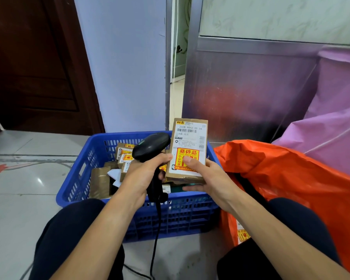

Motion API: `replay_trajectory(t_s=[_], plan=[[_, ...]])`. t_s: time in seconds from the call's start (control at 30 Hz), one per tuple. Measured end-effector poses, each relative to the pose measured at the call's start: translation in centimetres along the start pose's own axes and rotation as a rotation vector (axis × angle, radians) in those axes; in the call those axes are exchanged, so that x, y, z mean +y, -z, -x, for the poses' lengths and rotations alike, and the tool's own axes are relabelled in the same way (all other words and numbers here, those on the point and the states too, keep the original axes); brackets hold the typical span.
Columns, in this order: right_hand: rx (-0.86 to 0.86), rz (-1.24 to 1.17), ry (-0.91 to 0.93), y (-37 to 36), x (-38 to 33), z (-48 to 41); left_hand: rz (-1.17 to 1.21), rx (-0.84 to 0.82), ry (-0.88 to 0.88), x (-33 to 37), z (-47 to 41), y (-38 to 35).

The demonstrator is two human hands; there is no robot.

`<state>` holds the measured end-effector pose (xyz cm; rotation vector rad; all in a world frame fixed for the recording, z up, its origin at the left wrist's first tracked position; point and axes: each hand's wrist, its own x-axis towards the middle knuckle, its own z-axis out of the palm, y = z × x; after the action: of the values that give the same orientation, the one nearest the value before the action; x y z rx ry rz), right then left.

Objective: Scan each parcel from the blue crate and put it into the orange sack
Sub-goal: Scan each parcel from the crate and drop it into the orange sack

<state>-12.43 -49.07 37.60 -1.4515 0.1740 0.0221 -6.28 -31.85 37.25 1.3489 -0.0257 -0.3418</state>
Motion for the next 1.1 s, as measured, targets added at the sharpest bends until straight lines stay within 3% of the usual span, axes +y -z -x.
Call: replay_trajectory(t_s=[0.13, 0.27, 0.43, 0.63, 1.1], plan=[[0.003, 0.053, -0.028, 0.6, 0.1, -0.5, 0.011, 0.044, 0.02, -0.1, -0.2, 0.2], [0.143, 0.146, 0.015, 1.6, -0.1, -1.2, 0.18, 0.102, 0.0, 0.0, -0.7, 0.5], [0.225, 0.312, 0.092, 2.8, -0.1, -1.2, 0.08, -0.007, -0.051, 0.4, -0.2, 1.0], [0.339, 0.416, 0.133, 3.9, -0.1, -1.5, 0.197, -0.188, -0.121, 1.2, 0.8, 0.7], [0.497, 0.624, 0.211, 5.3, 0.5, -2.2, 0.085, -0.269, -0.081, 1.5, 1.5, 0.4]])
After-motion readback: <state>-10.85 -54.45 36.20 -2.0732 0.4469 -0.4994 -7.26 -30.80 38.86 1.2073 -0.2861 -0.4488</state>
